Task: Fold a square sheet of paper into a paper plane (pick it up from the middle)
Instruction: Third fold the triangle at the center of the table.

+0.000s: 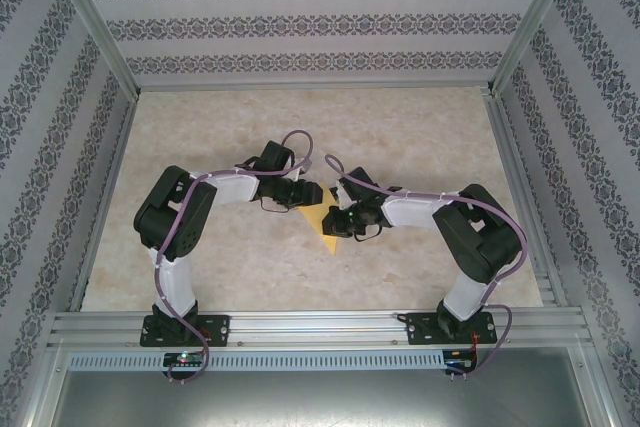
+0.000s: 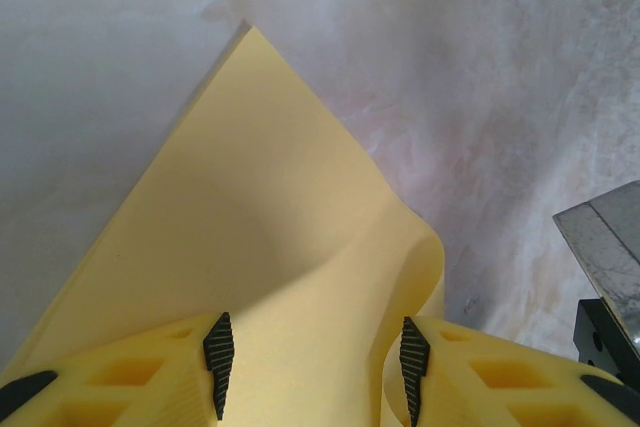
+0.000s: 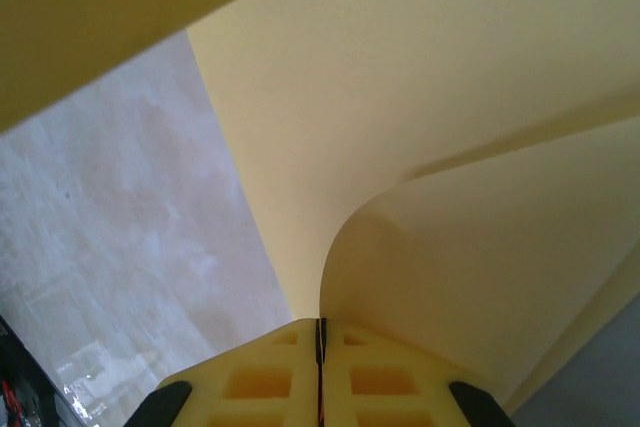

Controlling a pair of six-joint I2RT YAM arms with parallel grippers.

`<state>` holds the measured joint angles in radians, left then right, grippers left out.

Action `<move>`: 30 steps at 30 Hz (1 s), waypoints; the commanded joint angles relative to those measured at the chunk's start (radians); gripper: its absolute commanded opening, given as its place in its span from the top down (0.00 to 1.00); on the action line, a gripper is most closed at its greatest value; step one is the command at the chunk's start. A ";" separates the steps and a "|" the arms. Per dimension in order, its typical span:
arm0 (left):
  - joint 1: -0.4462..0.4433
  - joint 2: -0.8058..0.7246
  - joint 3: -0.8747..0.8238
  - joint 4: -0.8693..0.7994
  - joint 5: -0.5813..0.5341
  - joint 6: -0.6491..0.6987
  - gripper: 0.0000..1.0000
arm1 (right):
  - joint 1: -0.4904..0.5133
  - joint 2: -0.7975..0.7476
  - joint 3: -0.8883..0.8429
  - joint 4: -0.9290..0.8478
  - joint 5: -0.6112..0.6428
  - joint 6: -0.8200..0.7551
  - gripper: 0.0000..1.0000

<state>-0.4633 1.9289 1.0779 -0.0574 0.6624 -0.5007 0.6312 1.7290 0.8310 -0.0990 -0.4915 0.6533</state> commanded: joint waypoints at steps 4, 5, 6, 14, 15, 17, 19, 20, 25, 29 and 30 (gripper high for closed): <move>0.002 0.035 -0.041 -0.041 0.006 0.002 0.48 | 0.009 0.021 0.023 0.026 -0.005 0.013 0.93; 0.002 0.036 -0.040 -0.039 0.008 0.001 0.49 | 0.009 0.024 0.024 0.026 -0.007 0.011 0.93; 0.001 0.037 -0.042 -0.037 0.009 0.001 0.48 | 0.010 0.026 0.024 0.026 -0.007 0.011 0.93; 0.001 0.042 -0.041 -0.040 0.012 0.005 0.48 | 0.010 0.032 0.022 0.003 0.011 0.004 0.93; 0.001 0.042 -0.042 -0.041 0.013 0.005 0.48 | 0.010 0.031 0.020 -0.001 0.013 0.003 0.93; 0.001 0.045 -0.040 -0.039 0.015 0.005 0.48 | 0.009 0.030 0.022 -0.009 0.018 -0.001 0.93; 0.002 0.047 -0.041 -0.037 0.017 0.004 0.48 | 0.010 0.032 0.023 -0.011 0.018 -0.001 0.93; 0.001 0.048 -0.040 -0.036 0.017 0.005 0.48 | 0.010 0.033 0.023 -0.013 0.020 -0.003 0.93; 0.001 0.050 -0.044 -0.033 0.020 0.004 0.48 | 0.009 0.041 0.023 -0.019 0.031 -0.001 0.93; 0.001 0.053 -0.045 -0.036 0.021 0.006 0.48 | 0.010 0.038 0.022 -0.020 0.039 -0.001 0.93; 0.001 0.054 -0.043 -0.036 0.022 0.007 0.48 | 0.010 0.038 0.022 -0.021 0.042 0.000 0.93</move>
<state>-0.4625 1.9293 1.0706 -0.0402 0.6804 -0.5007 0.6312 1.7458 0.8364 -0.0967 -0.4862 0.6563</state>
